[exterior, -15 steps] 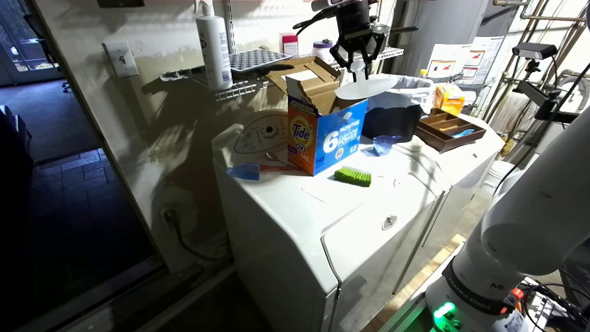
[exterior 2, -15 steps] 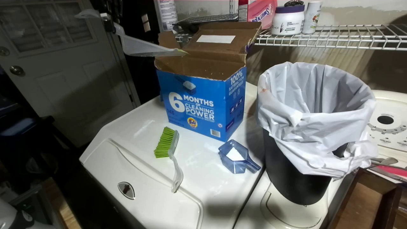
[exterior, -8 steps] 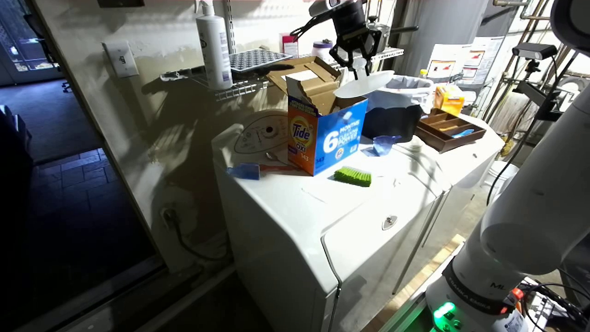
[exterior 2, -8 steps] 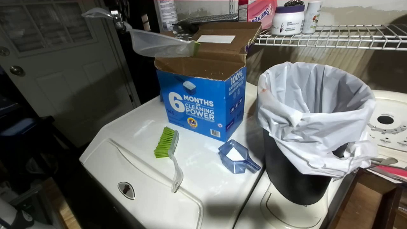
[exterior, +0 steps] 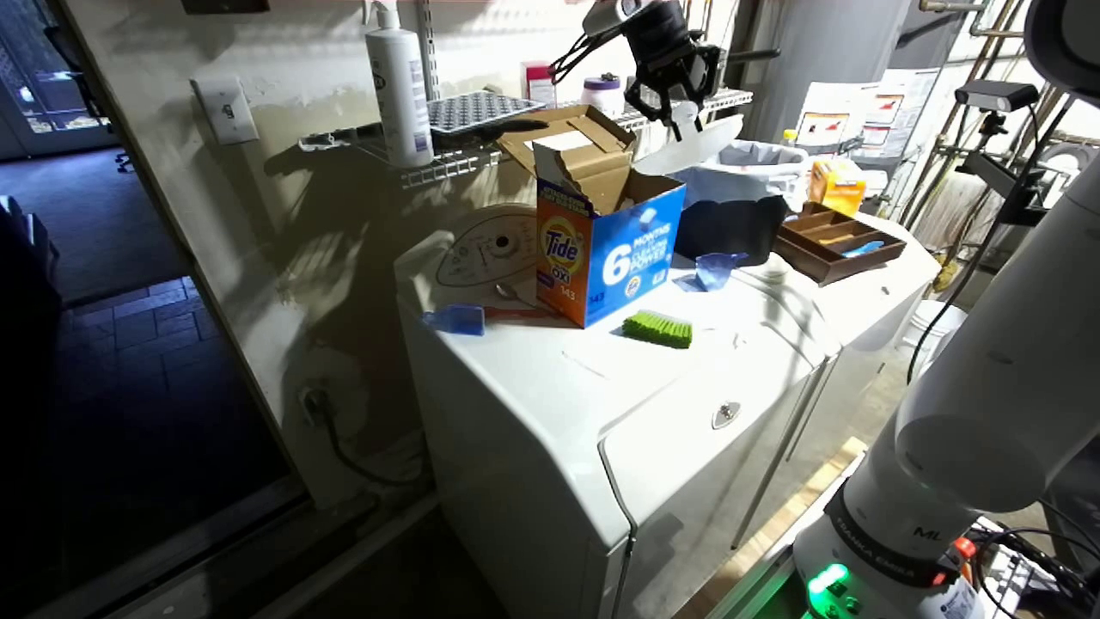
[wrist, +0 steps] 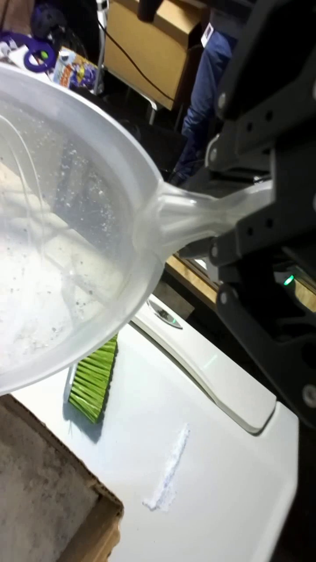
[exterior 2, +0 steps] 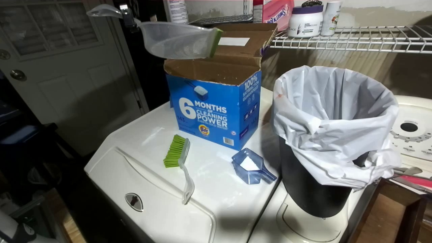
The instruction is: Pour the washing powder on the pan into the box
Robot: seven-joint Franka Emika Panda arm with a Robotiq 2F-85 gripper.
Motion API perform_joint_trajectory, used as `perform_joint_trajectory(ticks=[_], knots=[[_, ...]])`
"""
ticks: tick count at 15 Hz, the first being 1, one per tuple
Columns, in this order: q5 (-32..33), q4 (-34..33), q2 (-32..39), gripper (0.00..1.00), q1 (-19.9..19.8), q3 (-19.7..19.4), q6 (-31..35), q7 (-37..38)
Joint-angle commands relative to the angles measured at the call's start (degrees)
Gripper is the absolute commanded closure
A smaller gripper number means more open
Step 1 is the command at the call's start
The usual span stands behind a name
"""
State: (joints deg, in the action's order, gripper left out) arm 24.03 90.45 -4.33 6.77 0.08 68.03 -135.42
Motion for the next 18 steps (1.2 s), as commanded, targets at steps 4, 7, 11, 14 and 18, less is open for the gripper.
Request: perform_joint_trajectory(ticks=[4,7,11,14,18], knots=[[12.69,-0.10,0.88,0.93,0.13,3.60,-3.12,-9.87],[15.72,0.37,1.39,0.93,0.40,4.73,-2.39,-12.15],[19.84,1.11,2.18,0.93,0.64,5.91,-2.97,-17.08],[24.40,1.38,3.01,0.93,0.93,6.77,-3.54,-22.53],[27.18,3.28,3.31,0.93,1.47,7.78,-2.86,-24.25]])
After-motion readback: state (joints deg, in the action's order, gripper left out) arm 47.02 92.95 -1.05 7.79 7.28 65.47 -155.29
